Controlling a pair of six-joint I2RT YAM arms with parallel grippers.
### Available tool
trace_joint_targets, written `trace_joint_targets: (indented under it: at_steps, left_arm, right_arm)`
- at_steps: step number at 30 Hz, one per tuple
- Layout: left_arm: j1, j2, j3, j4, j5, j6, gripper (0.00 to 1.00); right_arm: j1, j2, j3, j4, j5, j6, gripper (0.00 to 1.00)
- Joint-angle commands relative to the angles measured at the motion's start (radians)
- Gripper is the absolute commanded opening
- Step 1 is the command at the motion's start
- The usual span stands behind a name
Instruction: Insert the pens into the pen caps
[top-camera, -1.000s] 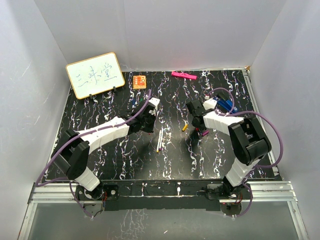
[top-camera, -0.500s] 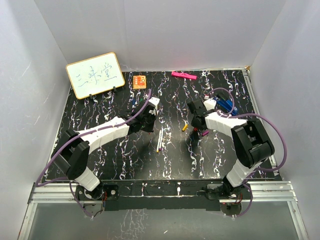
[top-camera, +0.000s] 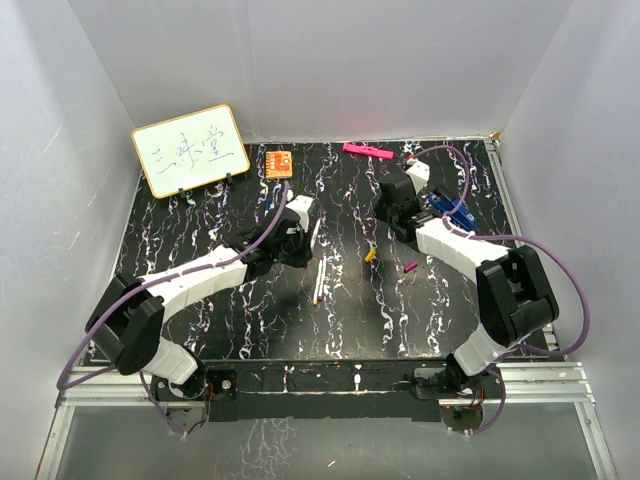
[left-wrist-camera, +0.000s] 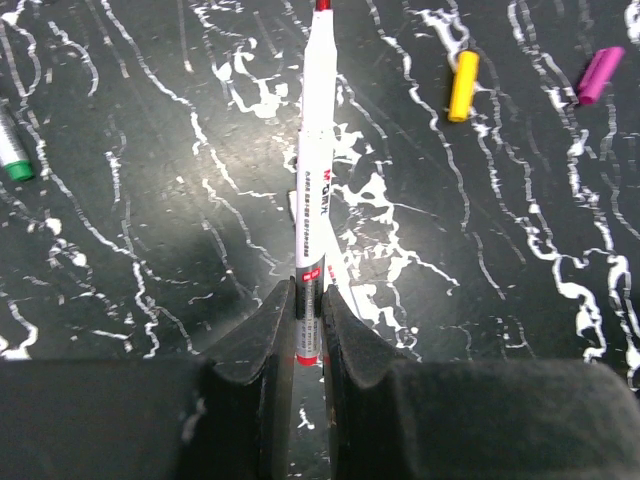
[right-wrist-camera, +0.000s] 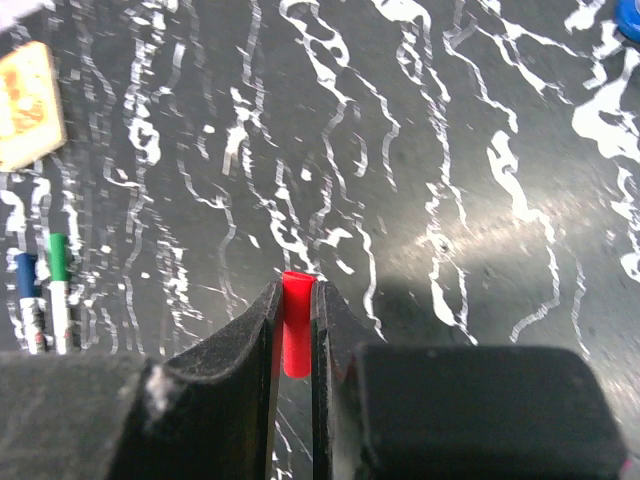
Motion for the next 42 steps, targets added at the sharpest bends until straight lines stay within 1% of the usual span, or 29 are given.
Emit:
trace_joint_targets:
  at_steps: [1,8,14,20,25,28,42]
  left_arm:
    - [-0.005,-0.067,-0.053,0.145,0.109,-0.043,0.0]
    - [-0.006,-0.069,-0.108,0.324,0.302,-0.137,0.0]
    - [-0.007,-0.056,-0.121,0.423,0.385,-0.195,0.0]
    - [-0.007,-0.03,-0.129,0.489,0.436,-0.263,0.0]
    - [-0.007,-0.022,-0.134,0.519,0.444,-0.278,0.0]
    - [-0.007,-0.014,-0.119,0.506,0.448,-0.277,0.0]
    - [-0.007,0.005,-0.102,0.496,0.429,-0.266,0.0]
  right_arm:
    - [0.004,-0.06,-0.033,0.254,-0.071,-0.058,0.0]
    - [0.004,-0.128,-0.173,0.571,-0.183,-0.102,0.0]
    - [0.005,-0.174,-0.31,0.886,-0.297,-0.125,0.0]
    - [0.004,-0.19,-0.381,1.052,-0.386,-0.093,0.0]
    - [0.006,-0.204,-0.41,1.111,-0.421,-0.068,0.0]
    - [0.006,-0.211,-0.421,1.136,-0.431,-0.053,0.0]
    - [0.02,-0.208,-0.426,1.114,-0.471,-0.021,0.0]
